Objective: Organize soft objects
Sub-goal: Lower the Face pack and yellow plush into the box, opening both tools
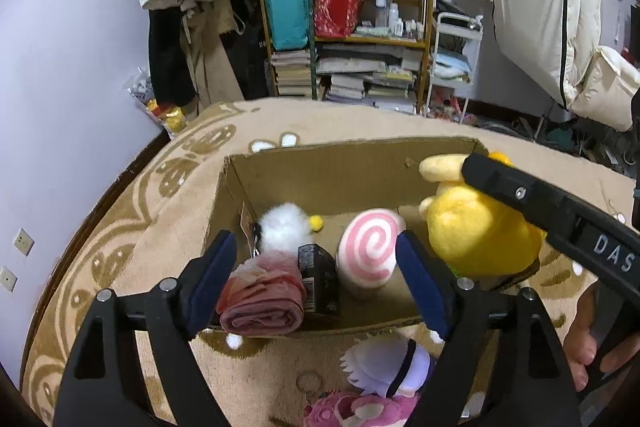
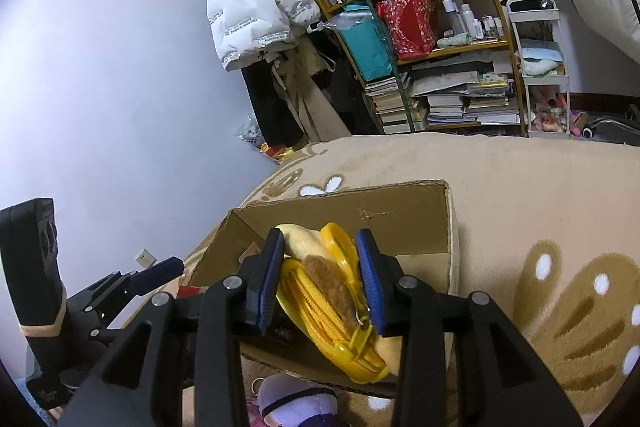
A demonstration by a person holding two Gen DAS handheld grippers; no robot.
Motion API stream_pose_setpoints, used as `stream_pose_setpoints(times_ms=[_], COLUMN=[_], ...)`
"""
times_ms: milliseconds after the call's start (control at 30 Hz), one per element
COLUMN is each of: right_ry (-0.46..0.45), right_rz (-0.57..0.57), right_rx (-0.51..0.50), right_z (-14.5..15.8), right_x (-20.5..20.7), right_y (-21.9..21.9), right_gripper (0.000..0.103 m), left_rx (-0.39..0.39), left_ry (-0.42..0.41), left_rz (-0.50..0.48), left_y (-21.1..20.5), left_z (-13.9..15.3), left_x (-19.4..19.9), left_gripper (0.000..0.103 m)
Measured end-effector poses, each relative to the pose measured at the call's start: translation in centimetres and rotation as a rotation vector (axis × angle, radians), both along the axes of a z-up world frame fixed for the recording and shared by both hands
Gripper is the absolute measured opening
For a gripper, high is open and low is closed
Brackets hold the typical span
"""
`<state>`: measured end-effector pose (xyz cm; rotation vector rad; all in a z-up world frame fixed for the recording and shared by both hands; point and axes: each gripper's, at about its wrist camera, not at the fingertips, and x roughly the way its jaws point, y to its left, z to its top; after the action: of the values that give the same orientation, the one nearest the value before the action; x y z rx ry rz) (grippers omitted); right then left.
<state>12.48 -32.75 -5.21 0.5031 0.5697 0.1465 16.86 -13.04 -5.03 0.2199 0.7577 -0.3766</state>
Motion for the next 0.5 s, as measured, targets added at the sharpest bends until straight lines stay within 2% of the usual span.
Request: stream_pose_setpoints(times_ms=[200, 267, 300, 367, 433, 500], right_ry=[0.002, -0.002, -0.001, -0.005, -0.01, -0.002], right_rz=[0.002, 0.001, 0.002, 0.002, 0.002, -0.003], right_rx=[0.003, -0.002, -0.01, -0.013, -0.009, -0.013], right_z=[0.1, 0.2, 0.3, 0.5, 0.7, 0.9], right_x=[-0.1, -0.2, -0.3, -0.4, -0.7, -1.0], right_y=[-0.1, 0.0, 0.1, 0.2, 0.3, 0.3], right_gripper=[0.044, 0.046, 0.05, 0.059, 0.062, 0.074], left_rx=[0.009, 0.018, 0.021, 0.023, 0.023, 0.02], left_ry=[0.017, 0.007, 0.002, -0.01, -0.009, -0.003], left_rz=[0.019, 0.021, 0.023, 0.029, 0.035, 0.046], left_y=[0.2, 0.2, 0.3, 0.4, 0.8, 1.2], left_z=[0.0, 0.3, 0.5, 0.9, 1.3, 1.6], left_x=[0.0, -0.2, -0.4, -0.7, -1.0, -1.3], left_gripper=[0.082, 0.085, 0.089, 0.089, 0.09, 0.091])
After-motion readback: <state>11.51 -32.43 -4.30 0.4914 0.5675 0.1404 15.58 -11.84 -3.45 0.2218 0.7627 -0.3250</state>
